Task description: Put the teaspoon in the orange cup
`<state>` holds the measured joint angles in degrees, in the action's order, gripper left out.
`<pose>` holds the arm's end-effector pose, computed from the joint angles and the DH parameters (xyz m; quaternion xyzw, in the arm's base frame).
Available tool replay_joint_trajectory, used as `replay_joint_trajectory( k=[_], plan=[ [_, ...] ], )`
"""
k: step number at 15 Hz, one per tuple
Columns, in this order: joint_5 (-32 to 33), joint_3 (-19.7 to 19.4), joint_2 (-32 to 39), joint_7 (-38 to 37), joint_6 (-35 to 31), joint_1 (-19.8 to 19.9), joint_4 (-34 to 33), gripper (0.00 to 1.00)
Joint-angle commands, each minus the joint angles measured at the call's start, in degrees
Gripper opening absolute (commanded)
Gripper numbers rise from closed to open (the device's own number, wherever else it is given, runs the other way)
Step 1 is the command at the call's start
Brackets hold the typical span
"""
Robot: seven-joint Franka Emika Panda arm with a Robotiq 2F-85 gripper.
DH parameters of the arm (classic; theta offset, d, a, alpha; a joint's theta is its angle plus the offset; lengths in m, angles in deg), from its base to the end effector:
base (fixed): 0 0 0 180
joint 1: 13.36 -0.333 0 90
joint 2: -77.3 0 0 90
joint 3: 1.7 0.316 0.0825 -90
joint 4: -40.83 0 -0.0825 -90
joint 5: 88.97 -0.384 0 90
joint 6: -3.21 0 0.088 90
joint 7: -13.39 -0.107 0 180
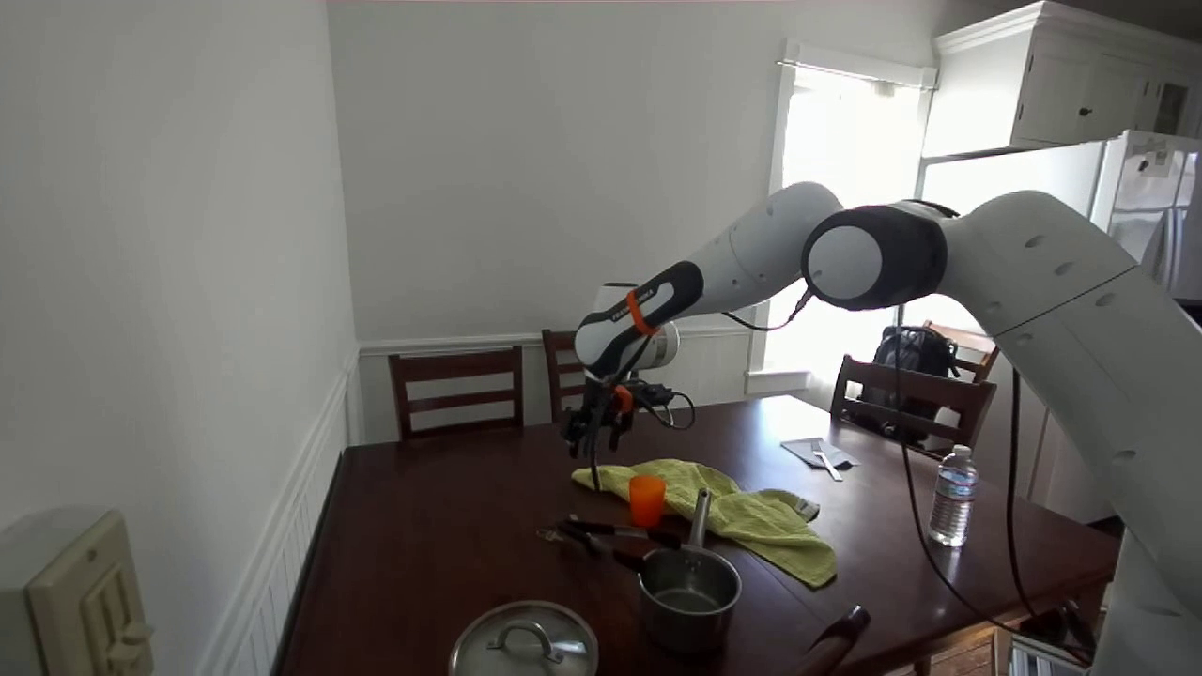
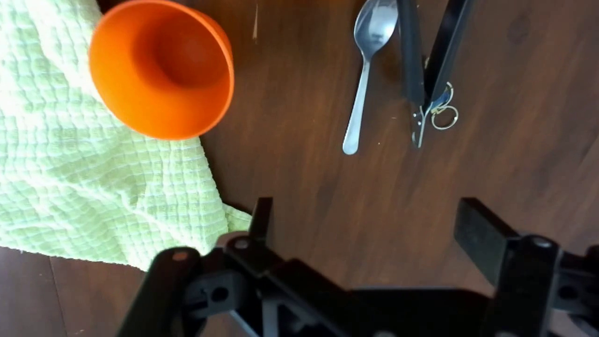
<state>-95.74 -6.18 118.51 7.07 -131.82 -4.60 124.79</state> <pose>0.7201 -0.1563 0.2735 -0.9767 0.1949 -0.0884 0.0151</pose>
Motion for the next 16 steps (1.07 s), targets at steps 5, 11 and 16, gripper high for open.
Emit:
replay_joint_trajectory(
  k=[5,11,16],
  plan=[
    [-1.6,1.9,10.2,-0.4,-2.3,0.7,-9.8,0.50],
    [-1.7,4.9,15.9,2.7,3.8,0.8,-15.9,0.27],
    [-1.8,4.6,17.3,1.7,7.0,1.2,-15.6,0.31]
  ],
)
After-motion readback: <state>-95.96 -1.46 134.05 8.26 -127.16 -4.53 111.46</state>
